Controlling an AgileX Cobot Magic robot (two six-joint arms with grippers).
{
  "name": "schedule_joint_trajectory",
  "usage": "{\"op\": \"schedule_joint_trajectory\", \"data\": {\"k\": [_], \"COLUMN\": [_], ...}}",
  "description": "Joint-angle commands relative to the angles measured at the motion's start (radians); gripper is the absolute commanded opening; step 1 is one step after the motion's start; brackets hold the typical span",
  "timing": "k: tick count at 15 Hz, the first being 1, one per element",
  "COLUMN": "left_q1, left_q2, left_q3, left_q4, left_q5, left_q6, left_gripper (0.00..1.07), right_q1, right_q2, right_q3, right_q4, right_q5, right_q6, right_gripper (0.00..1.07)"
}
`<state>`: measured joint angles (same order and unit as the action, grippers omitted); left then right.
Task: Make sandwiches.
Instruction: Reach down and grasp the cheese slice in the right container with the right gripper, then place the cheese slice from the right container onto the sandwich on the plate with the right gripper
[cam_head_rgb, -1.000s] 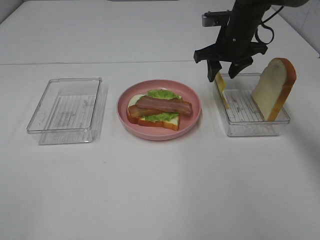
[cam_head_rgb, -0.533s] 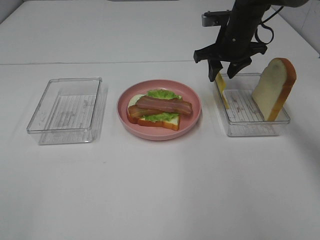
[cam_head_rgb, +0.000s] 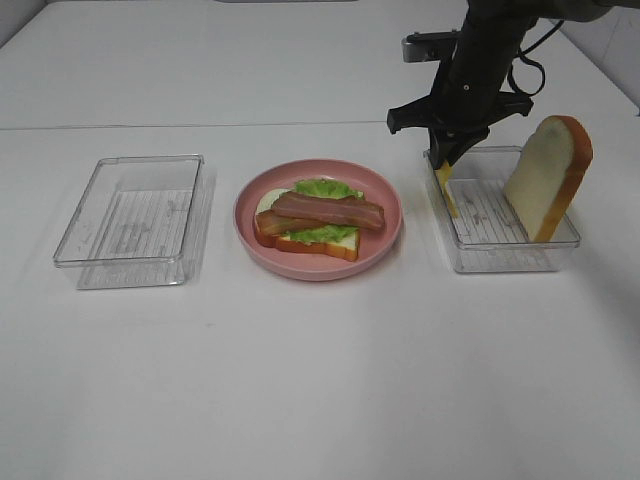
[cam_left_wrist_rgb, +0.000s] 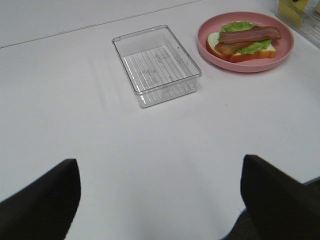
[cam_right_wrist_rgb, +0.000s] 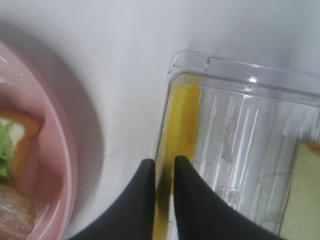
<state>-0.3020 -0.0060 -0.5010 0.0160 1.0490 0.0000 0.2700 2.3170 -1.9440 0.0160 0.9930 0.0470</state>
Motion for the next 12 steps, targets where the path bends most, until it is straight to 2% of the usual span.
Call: {"op": "schedule_joint_trajectory", "data": {"k": [1, 5, 8, 12], "left_q1": [0.0, 0.0, 0.0, 0.0], "left_q2": [-0.02, -0.02, -0.02, -0.02], "left_q3": [0.001, 0.001, 0.001, 0.001], "left_q4": [0.002, 0.002, 0.002, 0.002], "left_q5": [-0.01, -0.01, -0.01, -0.01], "left_q6": [0.0, 0.0, 0.0, 0.0], "left_gripper": [0.83, 0.83, 0.83, 0.83], "right_q1": [-0.004, -0.004, -0.004, -0.003], "right_q2": [0.002, -0.004, -0.034, -0.126], "right_q3": [-0.004, -0.025, -0.096, -0.106], "right_q4": [-0.016, -0.016, 0.004, 0.144], "right_q5": [0.009, 0.023, 0.084, 0.096], "right_q6": [0.0, 0.0, 0.0, -0.036], "right_gripper": [0.0, 0.0, 0.0, 0.0]}}
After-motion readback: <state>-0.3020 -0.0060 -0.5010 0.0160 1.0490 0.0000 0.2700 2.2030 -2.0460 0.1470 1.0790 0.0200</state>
